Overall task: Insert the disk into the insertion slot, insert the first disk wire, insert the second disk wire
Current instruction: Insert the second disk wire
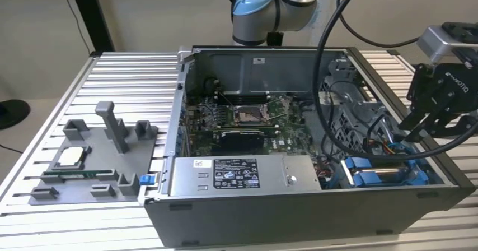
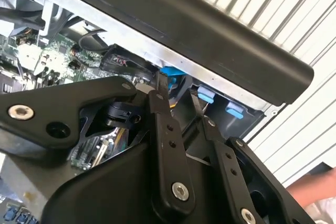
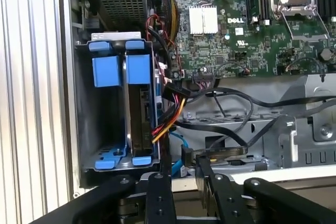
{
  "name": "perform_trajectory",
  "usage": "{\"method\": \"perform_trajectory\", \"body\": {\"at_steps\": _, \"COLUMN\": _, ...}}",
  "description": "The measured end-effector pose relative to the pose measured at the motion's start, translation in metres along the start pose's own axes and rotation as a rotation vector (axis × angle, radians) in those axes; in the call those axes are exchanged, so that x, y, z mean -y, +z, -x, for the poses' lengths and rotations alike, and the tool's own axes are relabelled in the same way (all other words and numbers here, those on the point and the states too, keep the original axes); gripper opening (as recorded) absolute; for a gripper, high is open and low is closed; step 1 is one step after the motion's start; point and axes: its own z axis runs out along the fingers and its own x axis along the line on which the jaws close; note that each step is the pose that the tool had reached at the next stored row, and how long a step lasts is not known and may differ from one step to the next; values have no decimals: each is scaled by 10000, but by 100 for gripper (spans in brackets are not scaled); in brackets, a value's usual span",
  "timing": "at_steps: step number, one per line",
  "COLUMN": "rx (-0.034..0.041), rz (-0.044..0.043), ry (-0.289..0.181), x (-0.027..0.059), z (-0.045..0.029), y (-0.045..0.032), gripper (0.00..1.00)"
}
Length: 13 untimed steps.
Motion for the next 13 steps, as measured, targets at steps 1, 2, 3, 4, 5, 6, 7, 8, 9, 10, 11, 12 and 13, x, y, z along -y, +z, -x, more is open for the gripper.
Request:
{"method": "perform_trajectory", "body": {"at_steps": 1, "rx": -5, "rz": 41, "ry": 5, "x": 8, "z": 1, "y": 9, "gripper": 100}}
{"method": "perform_trajectory", "body": {"at_steps": 2, "rx": -8, "rz": 83, "ry": 11, "x": 13, "z": 3, "y": 20, "gripper": 100}}
{"method": "perform_trajectory", "body": {"at_steps": 3, "rx": -14, "rz": 121, "ry": 18, "x": 17, "z": 8, "y": 28, "gripper": 100}}
{"method": "perform_trajectory", "body": {"at_steps": 4, "rx": -17, "rz": 161, "ry": 26, "x": 18, "z": 14, "y": 36, "gripper": 100}}
{"method": "perform_trajectory", "body": {"at_steps": 5, "rx": -18, "rz": 187, "ry": 34, "x": 18, "z": 23, "y": 41, "gripper": 100}}
{"method": "perform_trajectory", "body": {"at_steps": 6, "rx": -19, "rz": 211, "ry": 42, "x": 18, "z": 33, "y": 46, "gripper": 100}}
{"method": "perform_trajectory", "body": {"at_steps": 7, "rx": -21, "rz": 238, "ry": 50, "x": 18, "z": 45, "y": 53, "gripper": 100}}
{"method": "perform_trajectory", "body": {"at_steps": 8, "rx": -22, "rz": 263, "ry": 56, "x": 19, "z": 53, "y": 60, "gripper": 100}}
{"method": "perform_trajectory", "body": {"at_steps": 9, "rx": -22, "rz": 278, "ry": 59, "x": 20, "z": 54, "y": 68, "gripper": 100}}
{"method": "perform_trajectory", "body": {"at_steps": 10, "rx": -22, "rz": 290, "ry": 61, "x": 22, "z": 55, "y": 75, "gripper": 100}}
{"method": "perform_trajectory", "body": {"at_steps": 11, "rx": -25, "rz": 301, "ry": 60, "x": 25, "z": 55, "y": 79, "gripper": 100}}
{"method": "perform_trajectory", "body": {"at_steps": 12, "rx": -27, "rz": 315, "ry": 61, "x": 29, "z": 55, "y": 85, "gripper": 100}}
{"method": "perform_trajectory", "body": {"at_steps": 13, "rx": -29, "rz": 323, "ry": 63, "x": 31, "z": 54, "y": 88, "gripper": 100}}
